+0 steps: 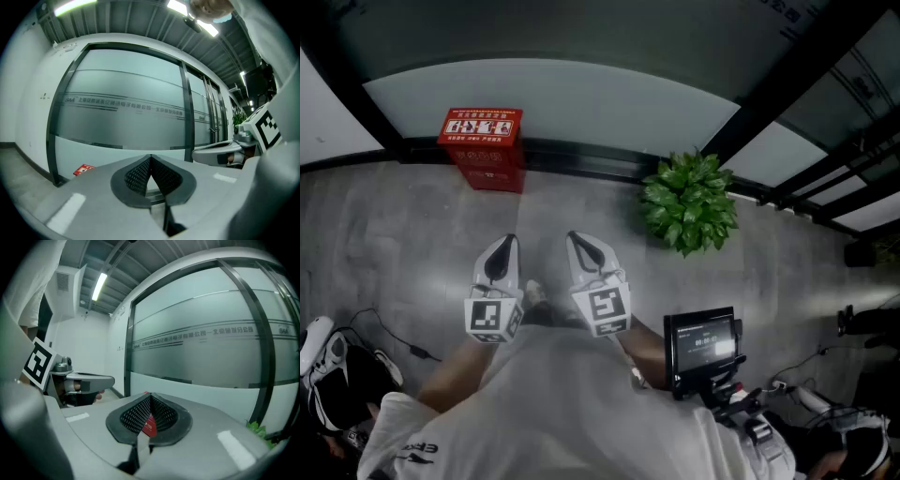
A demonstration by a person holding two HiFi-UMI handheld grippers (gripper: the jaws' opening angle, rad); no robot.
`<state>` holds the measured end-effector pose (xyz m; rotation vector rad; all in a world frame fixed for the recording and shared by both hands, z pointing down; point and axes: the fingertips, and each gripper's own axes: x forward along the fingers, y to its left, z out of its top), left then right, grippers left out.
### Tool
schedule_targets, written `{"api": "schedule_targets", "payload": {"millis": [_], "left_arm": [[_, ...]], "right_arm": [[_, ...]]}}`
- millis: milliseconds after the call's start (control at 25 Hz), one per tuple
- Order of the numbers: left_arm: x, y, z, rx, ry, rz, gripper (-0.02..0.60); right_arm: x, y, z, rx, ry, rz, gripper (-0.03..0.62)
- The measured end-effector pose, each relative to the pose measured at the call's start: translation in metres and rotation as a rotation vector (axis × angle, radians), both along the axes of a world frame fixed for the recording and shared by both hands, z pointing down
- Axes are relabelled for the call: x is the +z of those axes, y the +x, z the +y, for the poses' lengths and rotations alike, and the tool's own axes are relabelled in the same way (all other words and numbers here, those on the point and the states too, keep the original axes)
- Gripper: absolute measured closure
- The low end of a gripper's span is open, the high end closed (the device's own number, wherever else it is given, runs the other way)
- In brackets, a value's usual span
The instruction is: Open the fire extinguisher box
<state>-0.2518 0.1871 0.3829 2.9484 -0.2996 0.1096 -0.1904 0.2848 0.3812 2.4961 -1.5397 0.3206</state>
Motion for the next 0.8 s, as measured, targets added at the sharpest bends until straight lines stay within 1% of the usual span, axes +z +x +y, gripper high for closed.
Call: {"api": "schedule_targets", "payload": {"millis": [200,360,560,800], "left_arm": [[0.009,0.040,-0.022,0.004,-0.004,0.013,0.580],[0.014,0.078,-0.047,0.007,-0.020,0.030,0.580],[0.018,0.127,-0.098,-0.010,-0.050,0.040,0.580],[0.011,0.177,-0.163,-0.019,-0.055,0.054,0.580]], "right_arm": [[0.005,0.039,-0.022,0.004,-0.001,0.019,0.582],[0.011,0.077,-0.048,0.001,-0.017,0.033,0.582],[0.008,0.126,-0.099,-0.021,-0.032,0.066,0.582],[0.003,0.179,-0.163,-0.034,-0.057,0.083,0.582]]}}
